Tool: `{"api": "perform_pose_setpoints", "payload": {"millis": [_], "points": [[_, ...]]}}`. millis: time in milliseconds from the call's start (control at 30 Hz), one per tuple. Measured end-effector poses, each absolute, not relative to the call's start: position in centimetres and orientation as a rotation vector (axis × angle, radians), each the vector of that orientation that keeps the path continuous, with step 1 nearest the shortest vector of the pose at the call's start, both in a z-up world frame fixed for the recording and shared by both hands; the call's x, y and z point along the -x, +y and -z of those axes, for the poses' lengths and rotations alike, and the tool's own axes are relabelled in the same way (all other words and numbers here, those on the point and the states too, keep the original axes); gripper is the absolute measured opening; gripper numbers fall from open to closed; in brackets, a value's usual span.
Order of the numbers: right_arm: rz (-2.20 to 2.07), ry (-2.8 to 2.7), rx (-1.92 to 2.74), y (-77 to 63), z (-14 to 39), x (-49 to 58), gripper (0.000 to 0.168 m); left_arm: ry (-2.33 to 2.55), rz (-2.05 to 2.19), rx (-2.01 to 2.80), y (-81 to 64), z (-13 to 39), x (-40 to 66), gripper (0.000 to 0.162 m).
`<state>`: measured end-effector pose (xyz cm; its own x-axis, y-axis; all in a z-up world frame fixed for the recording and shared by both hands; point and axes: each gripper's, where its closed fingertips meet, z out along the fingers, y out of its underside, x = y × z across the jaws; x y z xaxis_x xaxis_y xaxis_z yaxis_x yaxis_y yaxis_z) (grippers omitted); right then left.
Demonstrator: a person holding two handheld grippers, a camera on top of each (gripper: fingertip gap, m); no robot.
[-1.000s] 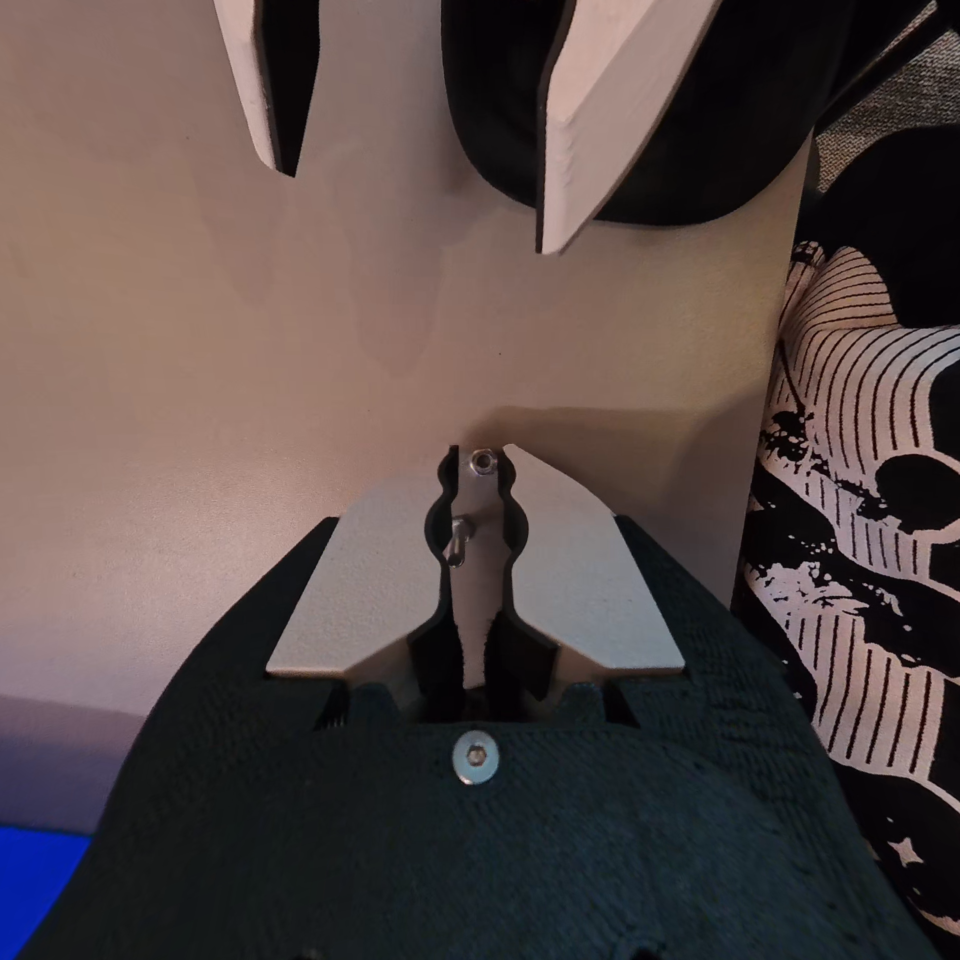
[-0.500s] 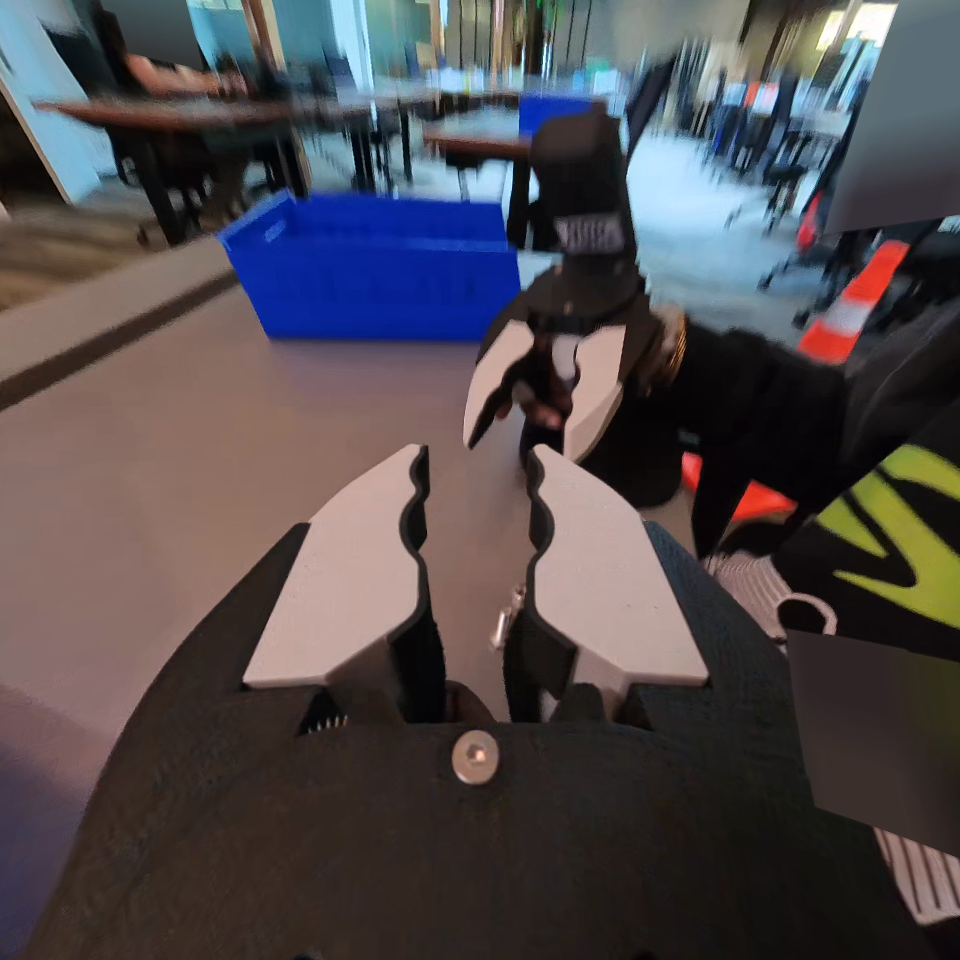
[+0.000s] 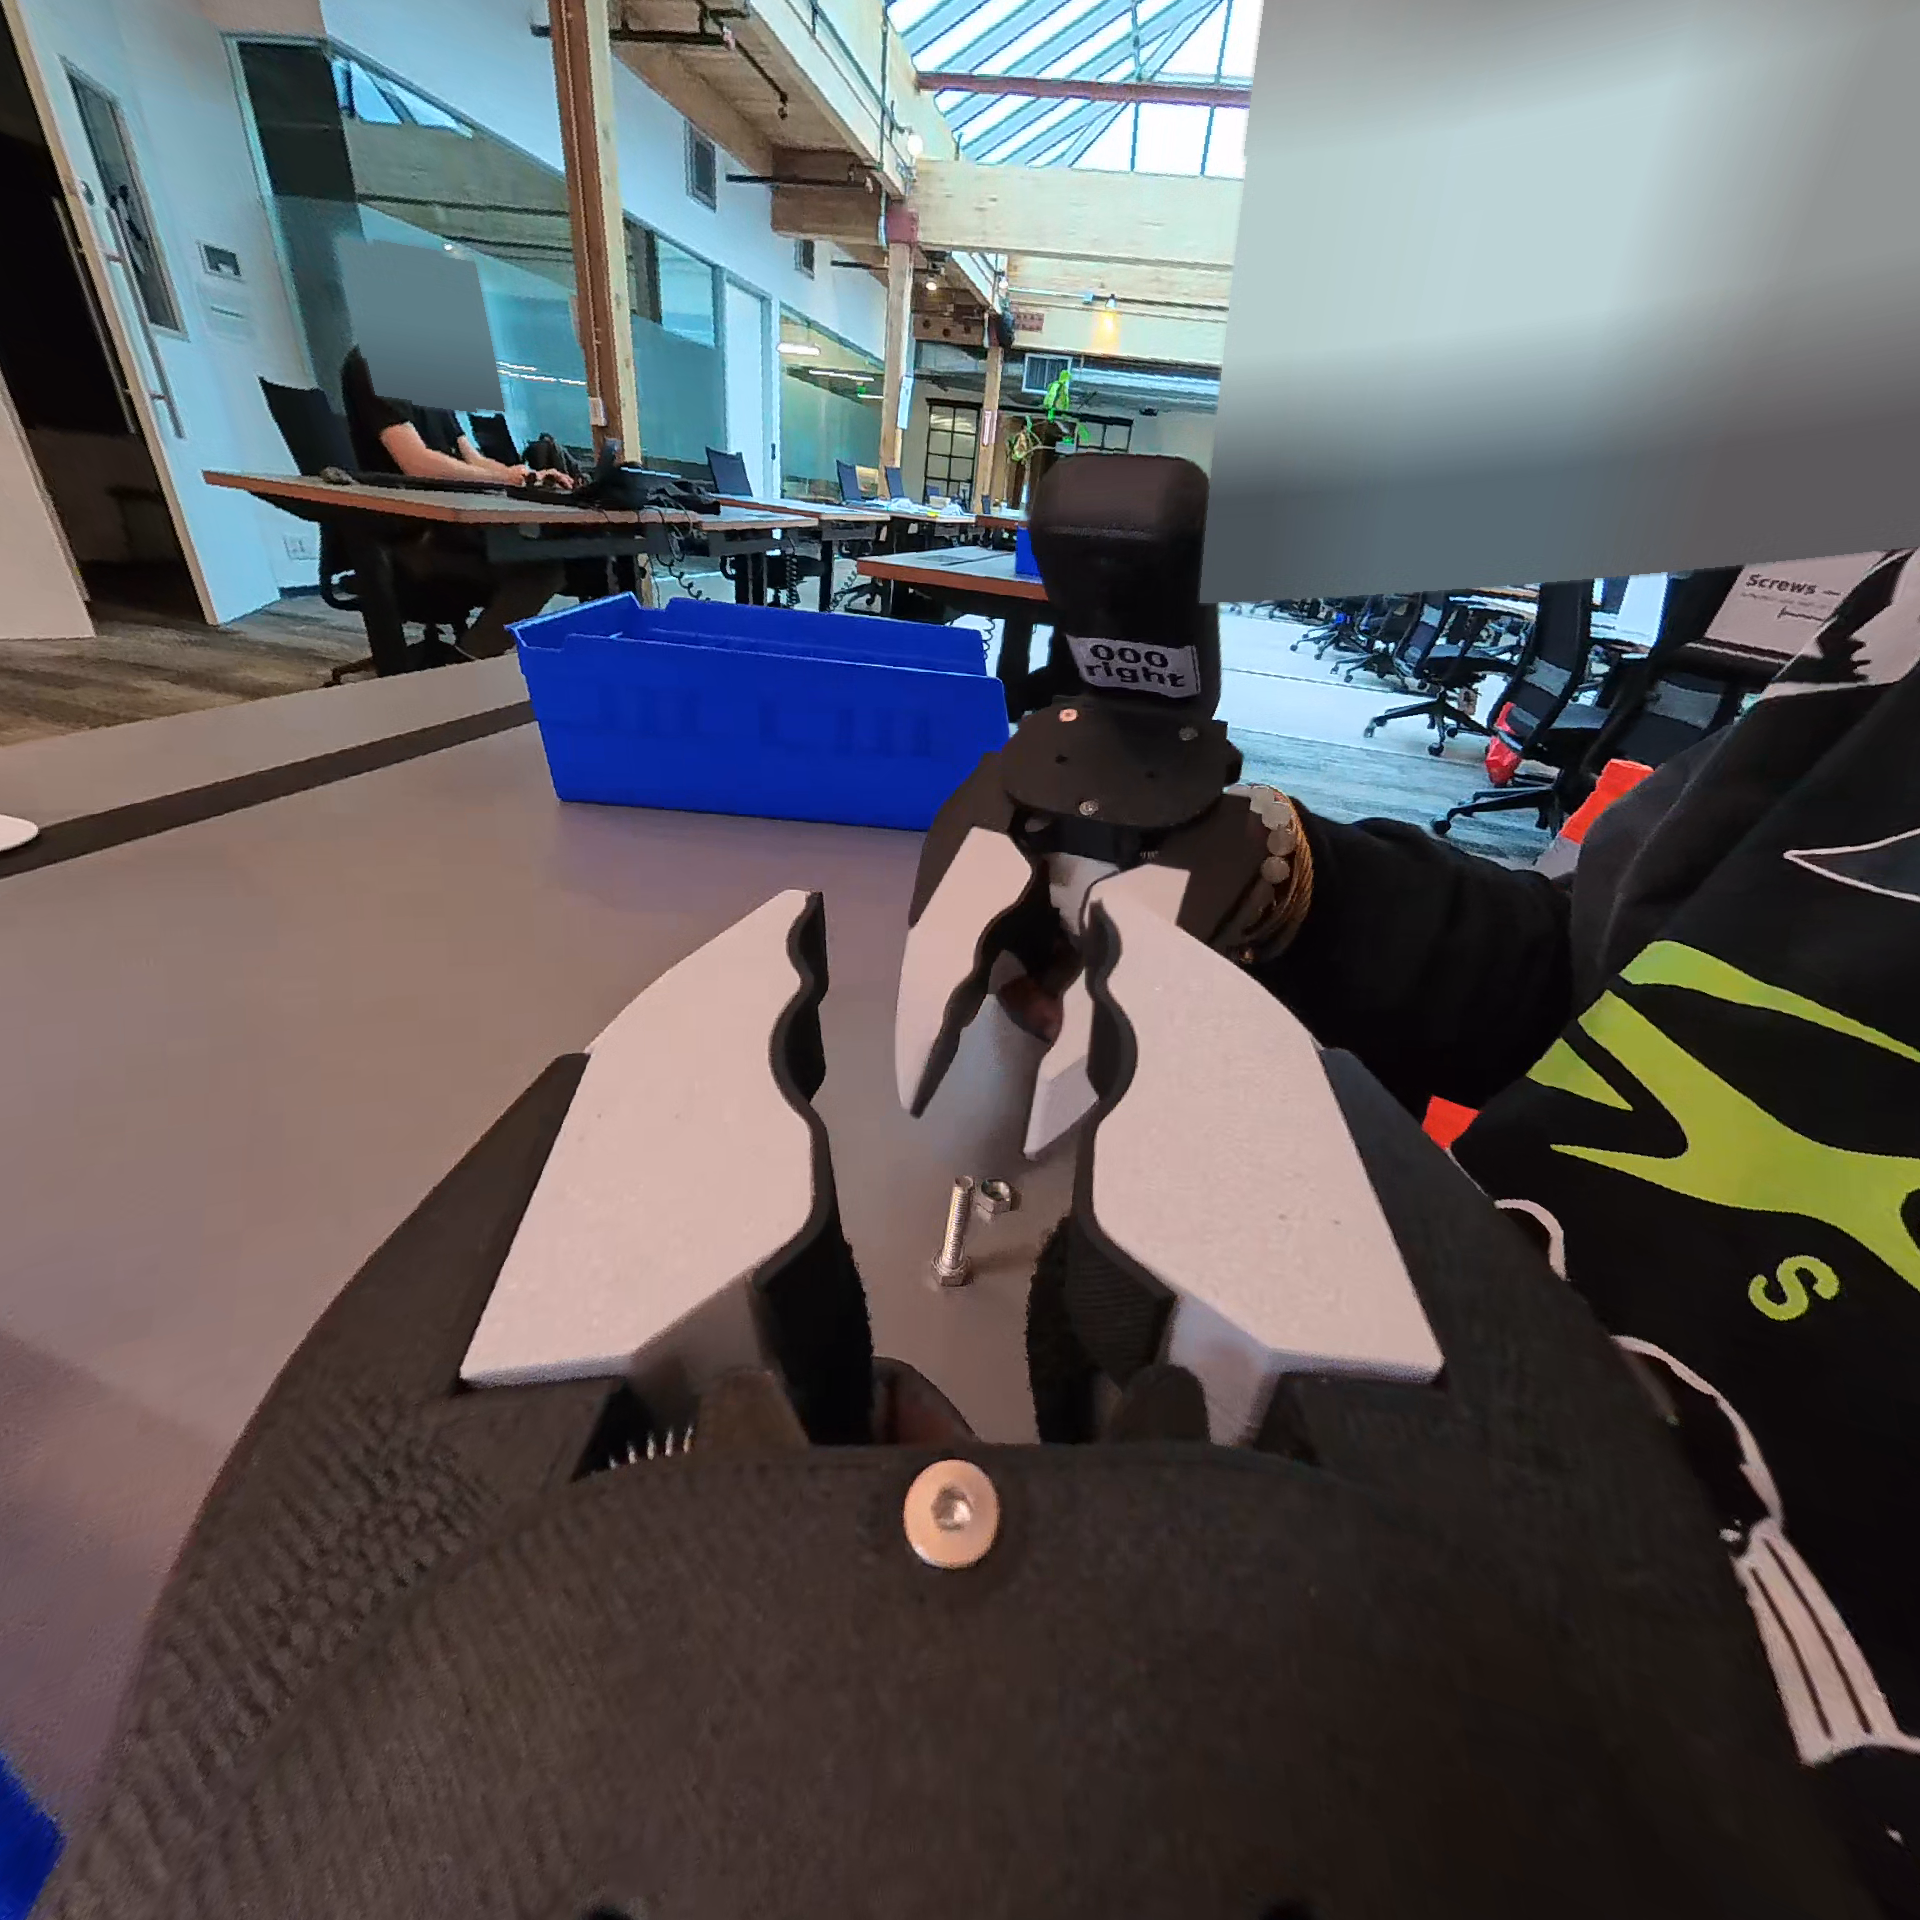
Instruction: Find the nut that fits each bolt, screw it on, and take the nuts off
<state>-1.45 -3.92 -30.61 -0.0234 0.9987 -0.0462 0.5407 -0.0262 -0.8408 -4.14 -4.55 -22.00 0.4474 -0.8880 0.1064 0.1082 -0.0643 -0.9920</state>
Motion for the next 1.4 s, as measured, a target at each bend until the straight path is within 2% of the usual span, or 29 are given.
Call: {"api": "perform_pose_setpoints", "payload": {"millis": [233,633,733,867,1067,1400], "points": [[-0.983,-1.676,1.657,-4.7,31.1,2.5,0.017,0.777,0.947,1.378,-4.9,22.2,4.0,0.048],[-0.956,-1.684,1.673,-4.5,31.4,3.0,0.006,0.805,0.927,1.37,-5.1,22.4,3.8,0.05],[-0.98,-1.622,1.647,-4.0,29.8,2.7,0.006,0.836,0.898,1.41,-5.0,23.0,3.4,0.051],[-1.073,-1.504,1.583,-3.4,24.8,2.2,0.006,0.912,0.804,1.497,-4.8,24.5,2.5,0.05],[-1.094,-1.487,1.503,-4.1,20.2,2.7,0.006,0.881,0.63,1.544,-3.8,24.8,2.0,0.037],[-1.04,-1.447,1.566,-4.3,20.3,4.3,0.006,0.777,0.56,1.519,-3.2,24.2,2.2,0.023]]}}
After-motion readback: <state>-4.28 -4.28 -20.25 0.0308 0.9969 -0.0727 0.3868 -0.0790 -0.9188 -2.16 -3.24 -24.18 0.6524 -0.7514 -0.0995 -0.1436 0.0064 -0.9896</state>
